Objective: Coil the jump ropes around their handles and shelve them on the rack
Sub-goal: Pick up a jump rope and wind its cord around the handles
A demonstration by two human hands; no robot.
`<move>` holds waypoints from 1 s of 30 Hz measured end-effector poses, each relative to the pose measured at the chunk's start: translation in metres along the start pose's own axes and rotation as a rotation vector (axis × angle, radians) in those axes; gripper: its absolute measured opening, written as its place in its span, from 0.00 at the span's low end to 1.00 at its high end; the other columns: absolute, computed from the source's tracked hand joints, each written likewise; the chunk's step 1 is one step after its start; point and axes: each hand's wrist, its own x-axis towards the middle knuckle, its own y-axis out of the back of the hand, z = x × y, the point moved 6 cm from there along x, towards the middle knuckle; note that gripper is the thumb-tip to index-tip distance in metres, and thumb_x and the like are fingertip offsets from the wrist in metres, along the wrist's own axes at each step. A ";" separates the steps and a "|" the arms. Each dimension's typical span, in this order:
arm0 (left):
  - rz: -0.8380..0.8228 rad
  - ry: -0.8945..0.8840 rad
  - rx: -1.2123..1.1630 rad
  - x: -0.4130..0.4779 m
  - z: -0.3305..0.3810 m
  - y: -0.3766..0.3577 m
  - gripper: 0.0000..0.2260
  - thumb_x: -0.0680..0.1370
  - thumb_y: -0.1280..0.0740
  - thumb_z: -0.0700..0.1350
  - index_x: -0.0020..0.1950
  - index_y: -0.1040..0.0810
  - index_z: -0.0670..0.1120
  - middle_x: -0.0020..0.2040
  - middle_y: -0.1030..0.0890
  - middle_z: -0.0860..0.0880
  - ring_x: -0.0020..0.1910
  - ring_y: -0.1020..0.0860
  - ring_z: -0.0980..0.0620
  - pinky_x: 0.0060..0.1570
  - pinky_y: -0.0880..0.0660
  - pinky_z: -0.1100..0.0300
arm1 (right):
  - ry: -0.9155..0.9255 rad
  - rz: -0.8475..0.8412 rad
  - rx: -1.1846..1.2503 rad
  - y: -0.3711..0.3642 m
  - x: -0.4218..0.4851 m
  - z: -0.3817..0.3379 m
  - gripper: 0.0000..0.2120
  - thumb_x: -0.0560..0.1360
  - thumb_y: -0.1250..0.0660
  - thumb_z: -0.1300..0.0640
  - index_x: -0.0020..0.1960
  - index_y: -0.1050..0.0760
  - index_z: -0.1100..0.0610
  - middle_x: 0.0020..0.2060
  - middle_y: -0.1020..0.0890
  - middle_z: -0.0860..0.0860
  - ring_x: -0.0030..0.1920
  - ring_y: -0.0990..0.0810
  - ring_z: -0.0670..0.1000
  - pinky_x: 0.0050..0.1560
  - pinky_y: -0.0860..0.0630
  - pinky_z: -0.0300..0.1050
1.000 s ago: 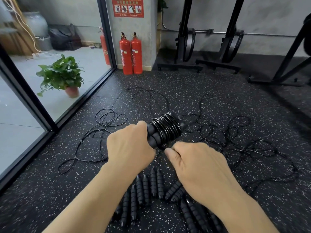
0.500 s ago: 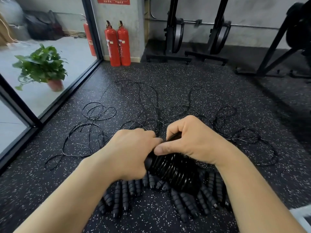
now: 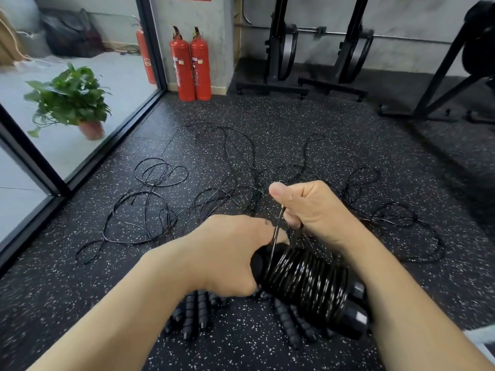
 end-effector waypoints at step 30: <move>0.219 0.353 -1.679 0.001 -0.026 0.004 0.22 0.57 0.35 0.43 0.49 0.22 0.36 0.37 0.22 0.40 0.28 0.26 0.49 0.24 0.28 0.62 | -0.434 0.248 0.206 -0.015 -0.017 0.027 0.20 0.80 0.41 0.48 0.34 0.28 0.57 0.24 0.25 0.53 0.21 0.32 0.49 0.21 0.39 0.35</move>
